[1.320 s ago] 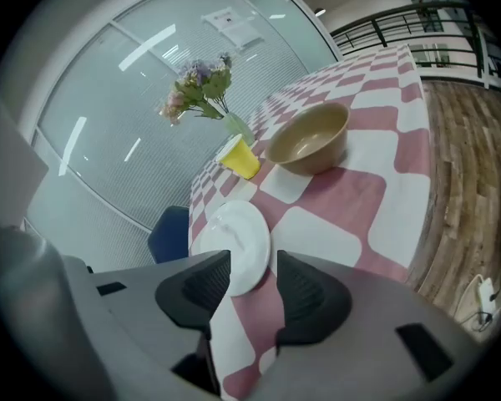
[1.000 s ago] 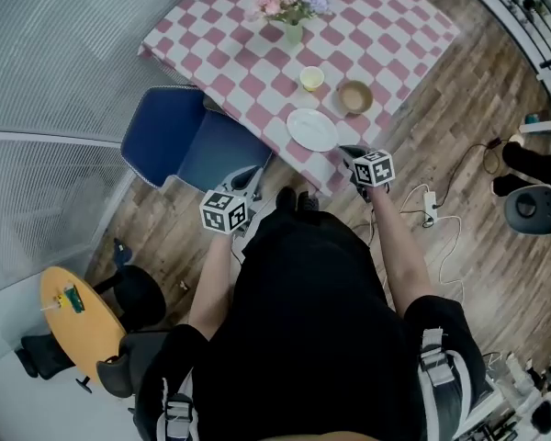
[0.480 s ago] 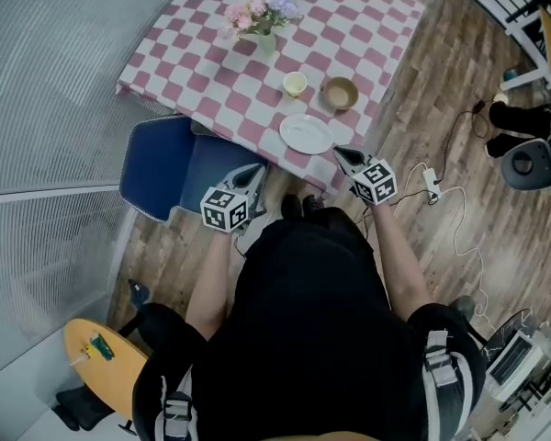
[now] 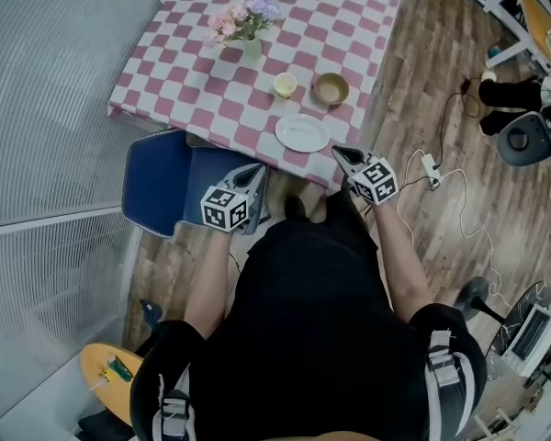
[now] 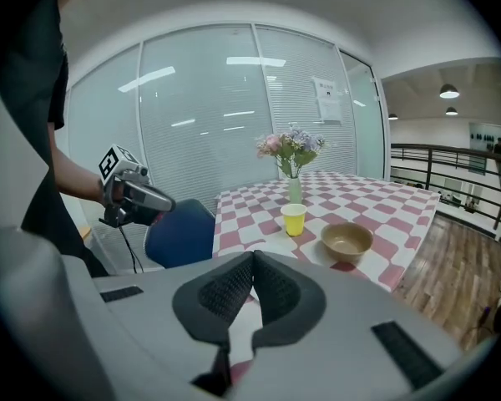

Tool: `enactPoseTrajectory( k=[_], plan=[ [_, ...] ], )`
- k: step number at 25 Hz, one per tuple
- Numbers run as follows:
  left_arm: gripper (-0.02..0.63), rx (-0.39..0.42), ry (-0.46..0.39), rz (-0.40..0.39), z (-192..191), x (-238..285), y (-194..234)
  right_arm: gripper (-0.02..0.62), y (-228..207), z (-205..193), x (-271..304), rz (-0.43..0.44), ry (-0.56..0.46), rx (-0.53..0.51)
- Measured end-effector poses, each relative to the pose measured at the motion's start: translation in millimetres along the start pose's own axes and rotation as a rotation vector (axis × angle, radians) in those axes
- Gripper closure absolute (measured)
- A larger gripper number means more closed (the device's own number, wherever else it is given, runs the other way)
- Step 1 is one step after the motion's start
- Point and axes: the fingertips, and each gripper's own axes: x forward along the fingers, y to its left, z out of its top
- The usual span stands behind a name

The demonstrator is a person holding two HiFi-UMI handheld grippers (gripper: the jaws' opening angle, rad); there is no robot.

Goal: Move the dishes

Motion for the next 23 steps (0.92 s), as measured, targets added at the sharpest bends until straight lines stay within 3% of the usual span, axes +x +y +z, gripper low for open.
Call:
enactPoseTrajectory(
  k=[23],
  plan=[
    [0.584, 0.001, 0.002, 0.007, 0.0, -5.1, 6.9, 0.580, -0.4, -8.8, -2.4, -0.050, 0.000, 0.017]
  ],
)
